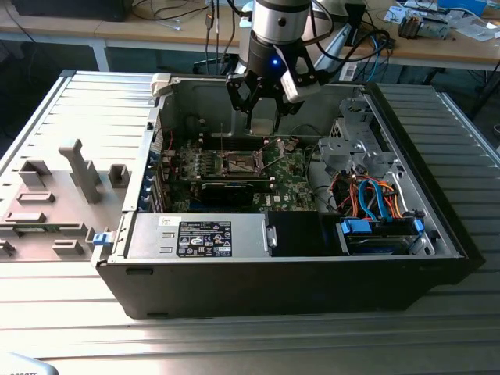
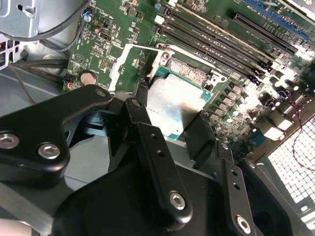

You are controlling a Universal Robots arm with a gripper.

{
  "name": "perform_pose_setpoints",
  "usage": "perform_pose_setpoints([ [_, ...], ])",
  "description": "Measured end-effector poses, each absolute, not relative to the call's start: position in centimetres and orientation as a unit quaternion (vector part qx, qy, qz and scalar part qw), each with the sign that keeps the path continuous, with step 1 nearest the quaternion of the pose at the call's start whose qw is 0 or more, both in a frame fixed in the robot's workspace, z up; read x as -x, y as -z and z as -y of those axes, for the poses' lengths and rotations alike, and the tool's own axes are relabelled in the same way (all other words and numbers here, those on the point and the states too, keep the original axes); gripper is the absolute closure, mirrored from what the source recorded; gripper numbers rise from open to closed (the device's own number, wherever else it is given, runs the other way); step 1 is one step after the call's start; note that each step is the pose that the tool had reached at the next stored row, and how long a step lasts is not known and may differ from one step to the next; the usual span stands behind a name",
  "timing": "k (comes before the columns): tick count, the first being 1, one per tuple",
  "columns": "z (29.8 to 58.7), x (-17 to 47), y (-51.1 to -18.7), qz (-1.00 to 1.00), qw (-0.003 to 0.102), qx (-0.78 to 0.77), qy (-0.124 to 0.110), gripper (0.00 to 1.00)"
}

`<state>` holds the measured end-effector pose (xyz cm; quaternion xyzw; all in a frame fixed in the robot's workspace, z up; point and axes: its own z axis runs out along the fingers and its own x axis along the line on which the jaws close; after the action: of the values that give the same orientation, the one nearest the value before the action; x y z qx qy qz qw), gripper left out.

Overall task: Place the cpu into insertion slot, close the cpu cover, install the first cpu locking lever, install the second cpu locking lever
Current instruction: 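Place the cpu into insertion slot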

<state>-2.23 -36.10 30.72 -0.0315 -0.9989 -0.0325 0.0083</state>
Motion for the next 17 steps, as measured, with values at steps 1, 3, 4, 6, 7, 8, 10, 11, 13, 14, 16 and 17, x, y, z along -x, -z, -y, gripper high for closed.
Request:
perform_pose_setpoints([
  [1, 36.1, 2.22, -30.71, 0.999, 0.008, 0.032, 0.032, 0.46],
  [3, 36.1, 2.23, -30.69, 0.999, 0.008, 0.034, 0.032, 0.46],
  [4, 36.1, 2.23, -30.69, 0.999, 0.008, 0.034, 0.032, 0.46],
  [6, 36.1, 2.23, -30.66, 0.999, 0.008, 0.036, 0.032, 0.46],
  [7, 36.1, 2.23, -30.64, 0.999, 0.008, 0.037, 0.032, 0.46],
  [8, 36.1, 2.23, -30.62, 0.999, 0.008, 0.038, 0.033, 0.46],
  [10, 36.1, 2.23, -30.58, 0.999, 0.008, 0.038, 0.032, 0.46],
  [11, 36.1, 2.23, -30.56, 0.999, 0.008, 0.039, 0.033, 0.46],
  [13, 36.1, 2.23, -30.53, 0.999, 0.008, 0.04, 0.032, 0.46],
  [14, 36.1, 2.23, -30.51, 0.999, 0.008, 0.04, 0.032, 0.46],
  [16, 36.1, 2.23, -30.46, 0.999, 0.008, 0.041, 0.032, 0.46],
  [17, 36.1, 2.23, -30.43, 0.999, 0.008, 0.041, 0.032, 0.46],
])
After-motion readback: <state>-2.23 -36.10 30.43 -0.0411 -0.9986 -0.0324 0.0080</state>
